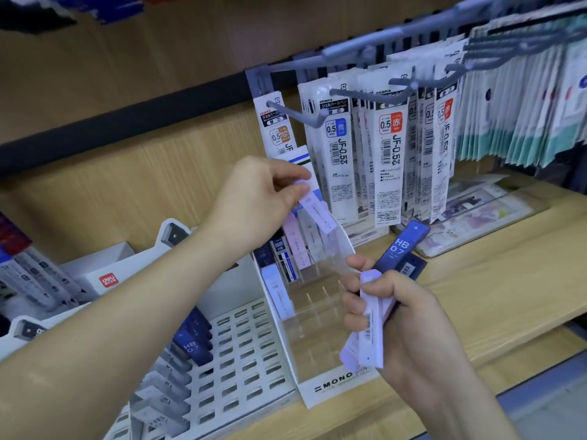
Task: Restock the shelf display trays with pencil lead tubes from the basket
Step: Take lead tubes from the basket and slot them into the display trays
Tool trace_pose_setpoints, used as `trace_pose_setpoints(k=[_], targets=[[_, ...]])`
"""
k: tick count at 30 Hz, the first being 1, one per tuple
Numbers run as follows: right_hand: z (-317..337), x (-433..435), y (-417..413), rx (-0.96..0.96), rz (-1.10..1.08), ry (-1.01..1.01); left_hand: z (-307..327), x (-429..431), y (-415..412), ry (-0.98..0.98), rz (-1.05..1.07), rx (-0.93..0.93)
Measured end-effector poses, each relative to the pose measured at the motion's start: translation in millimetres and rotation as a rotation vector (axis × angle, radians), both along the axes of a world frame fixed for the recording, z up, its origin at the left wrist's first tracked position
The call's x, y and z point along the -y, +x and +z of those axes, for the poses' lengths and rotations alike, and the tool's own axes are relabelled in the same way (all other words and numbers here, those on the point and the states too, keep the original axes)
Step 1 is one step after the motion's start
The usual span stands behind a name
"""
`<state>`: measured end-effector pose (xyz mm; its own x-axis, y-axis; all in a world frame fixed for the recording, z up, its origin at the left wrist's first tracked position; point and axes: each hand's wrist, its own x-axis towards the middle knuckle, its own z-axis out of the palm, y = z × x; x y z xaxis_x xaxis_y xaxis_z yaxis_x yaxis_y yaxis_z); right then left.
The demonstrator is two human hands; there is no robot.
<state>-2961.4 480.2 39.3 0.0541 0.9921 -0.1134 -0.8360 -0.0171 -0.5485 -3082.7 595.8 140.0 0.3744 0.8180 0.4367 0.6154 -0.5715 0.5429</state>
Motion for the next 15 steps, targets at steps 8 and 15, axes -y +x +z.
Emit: trace_pose_setpoints(k=[8, 15], targets=[[-7.0, -0.7, 7.2, -0.056, -0.062, -0.040, -16.1, -4.9, 23.9, 0.157, -0.016, -0.286], [-5.6, 3.0, 4.5, 0.009, -0.057, -0.098, -28.2, -12.1, 29.1, 0.337, -0.004, -0.449]])
